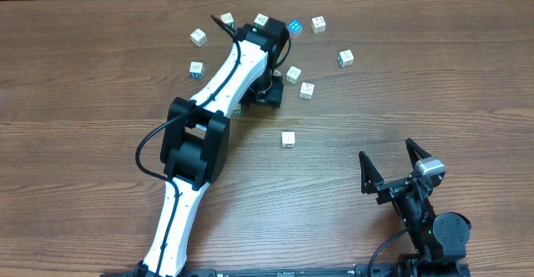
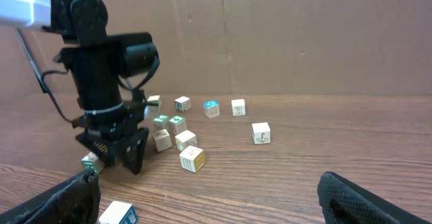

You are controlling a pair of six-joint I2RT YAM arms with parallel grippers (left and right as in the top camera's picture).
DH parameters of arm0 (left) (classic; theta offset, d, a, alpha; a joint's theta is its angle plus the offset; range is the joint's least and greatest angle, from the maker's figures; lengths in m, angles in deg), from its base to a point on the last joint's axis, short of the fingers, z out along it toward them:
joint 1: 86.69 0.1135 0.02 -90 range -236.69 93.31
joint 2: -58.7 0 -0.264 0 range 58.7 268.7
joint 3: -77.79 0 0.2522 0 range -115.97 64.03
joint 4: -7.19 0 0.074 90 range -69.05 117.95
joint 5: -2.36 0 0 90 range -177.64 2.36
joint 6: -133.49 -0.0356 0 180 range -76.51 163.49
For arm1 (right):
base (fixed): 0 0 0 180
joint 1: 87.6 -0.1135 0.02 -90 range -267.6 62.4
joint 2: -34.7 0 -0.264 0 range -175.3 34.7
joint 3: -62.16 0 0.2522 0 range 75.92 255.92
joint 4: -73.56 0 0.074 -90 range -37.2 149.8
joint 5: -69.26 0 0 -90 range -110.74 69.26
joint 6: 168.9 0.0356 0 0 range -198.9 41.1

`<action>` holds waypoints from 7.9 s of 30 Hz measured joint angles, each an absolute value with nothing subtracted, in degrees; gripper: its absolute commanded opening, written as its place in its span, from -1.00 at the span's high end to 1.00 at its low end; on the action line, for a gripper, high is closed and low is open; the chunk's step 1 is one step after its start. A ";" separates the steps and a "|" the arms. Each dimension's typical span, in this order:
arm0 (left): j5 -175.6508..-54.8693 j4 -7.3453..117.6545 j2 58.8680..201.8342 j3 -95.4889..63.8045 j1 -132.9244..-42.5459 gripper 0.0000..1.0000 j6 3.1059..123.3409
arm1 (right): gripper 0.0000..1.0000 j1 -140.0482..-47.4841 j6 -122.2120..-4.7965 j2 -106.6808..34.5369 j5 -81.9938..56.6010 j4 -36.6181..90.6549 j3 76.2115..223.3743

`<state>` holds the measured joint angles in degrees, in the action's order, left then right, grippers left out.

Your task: Form a circle

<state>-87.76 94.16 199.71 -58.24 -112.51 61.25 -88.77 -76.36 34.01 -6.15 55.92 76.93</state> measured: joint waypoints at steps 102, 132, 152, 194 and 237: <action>-87.39 66.14 206.71 -69.98 -110.91 -0.32 58.14 | -1.00 -88.77 -76.36 34.01 -6.15 55.95 76.93; -86.67 68.65 206.71 -70.16 -111.46 0.29 56.59 | -1.00 -88.77 -76.31 34.01 -6.15 55.90 76.93; -85.91 69.59 207.25 -70.16 -111.46 0.20 56.81 | -1.00 -88.75 -76.33 34.01 -6.15 55.92 76.93; -94.21 104.21 180.00 -71.71 -111.48 0.92 60.07 | -1.00 -88.77 -76.33 34.01 -6.17 55.92 76.93; -93.69 91.99 180.24 -39.54 -116.73 0.91 70.67 | -1.00 -88.77 -76.31 34.01 -6.15 55.88 76.93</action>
